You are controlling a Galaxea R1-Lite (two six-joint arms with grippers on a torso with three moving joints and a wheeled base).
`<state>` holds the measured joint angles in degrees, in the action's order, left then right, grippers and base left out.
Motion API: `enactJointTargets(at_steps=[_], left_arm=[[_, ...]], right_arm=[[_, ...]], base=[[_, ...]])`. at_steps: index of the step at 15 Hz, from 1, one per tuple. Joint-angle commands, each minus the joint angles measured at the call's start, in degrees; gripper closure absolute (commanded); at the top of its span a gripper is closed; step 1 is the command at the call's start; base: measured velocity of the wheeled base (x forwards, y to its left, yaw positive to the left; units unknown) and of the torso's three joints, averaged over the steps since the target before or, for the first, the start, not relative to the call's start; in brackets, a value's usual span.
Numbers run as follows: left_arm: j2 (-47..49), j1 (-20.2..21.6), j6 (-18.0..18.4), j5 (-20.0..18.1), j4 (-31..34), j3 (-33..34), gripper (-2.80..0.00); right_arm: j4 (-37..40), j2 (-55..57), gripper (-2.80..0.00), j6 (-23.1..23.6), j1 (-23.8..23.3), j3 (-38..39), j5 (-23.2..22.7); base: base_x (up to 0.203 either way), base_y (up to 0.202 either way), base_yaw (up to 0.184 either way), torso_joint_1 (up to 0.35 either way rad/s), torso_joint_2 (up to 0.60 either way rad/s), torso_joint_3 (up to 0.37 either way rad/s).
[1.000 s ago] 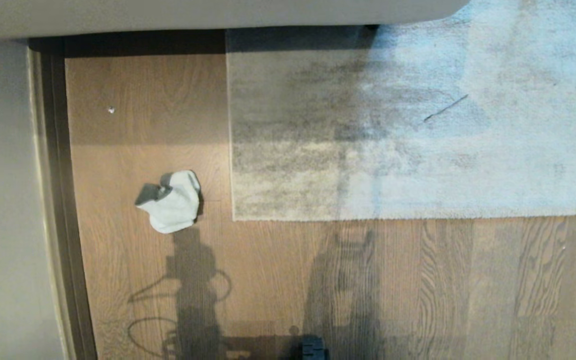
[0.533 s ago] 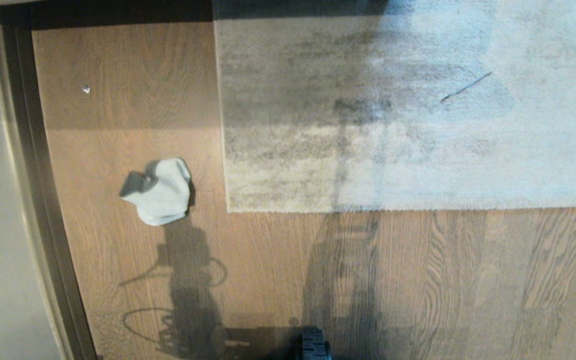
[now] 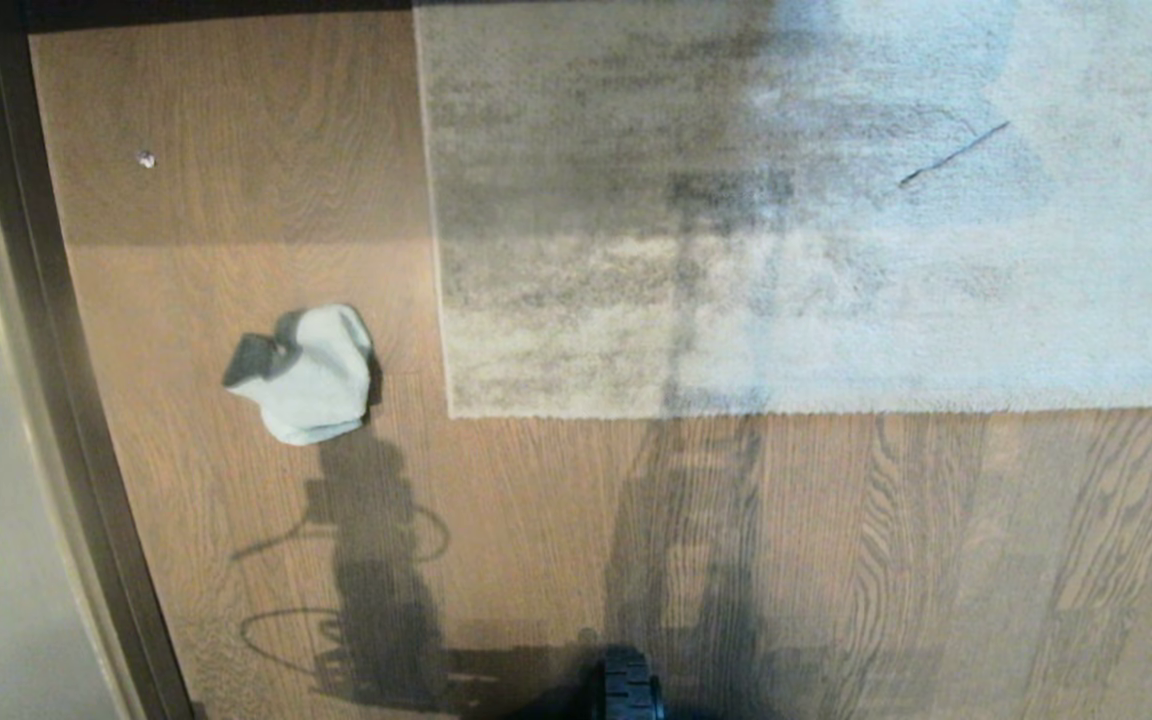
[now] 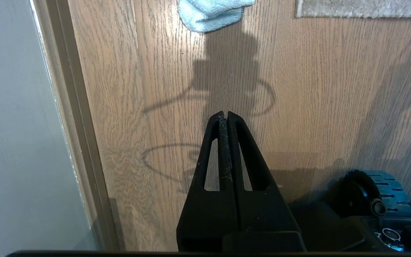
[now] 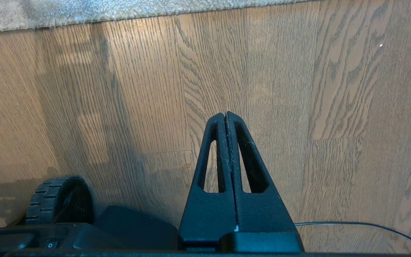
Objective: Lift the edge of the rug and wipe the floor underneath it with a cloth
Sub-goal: Pick up the rag
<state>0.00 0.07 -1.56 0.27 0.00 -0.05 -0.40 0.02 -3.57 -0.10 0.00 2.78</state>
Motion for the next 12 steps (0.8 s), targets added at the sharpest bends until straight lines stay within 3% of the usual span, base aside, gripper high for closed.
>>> enactJointTargets(at_steps=[1, 12], left_arm=[[0.0, 0.0, 0.0, 0.0, 0.0, 0.0, 0.0], [0.0, 0.0, 0.1, 0.0, 0.0, 0.0, 0.0]], right_arm=[[0.0, 0.0, 0.0, 0.0, 0.0, 0.0, 0.0], [0.0, 0.0, 0.0, 0.0, 0.0, 0.0, 0.0]], base=[[0.0, 0.0, 0.0, 0.0, 0.0, 0.0], [0.0, 0.0, 0.0, 0.0, 0.0, 0.0]])
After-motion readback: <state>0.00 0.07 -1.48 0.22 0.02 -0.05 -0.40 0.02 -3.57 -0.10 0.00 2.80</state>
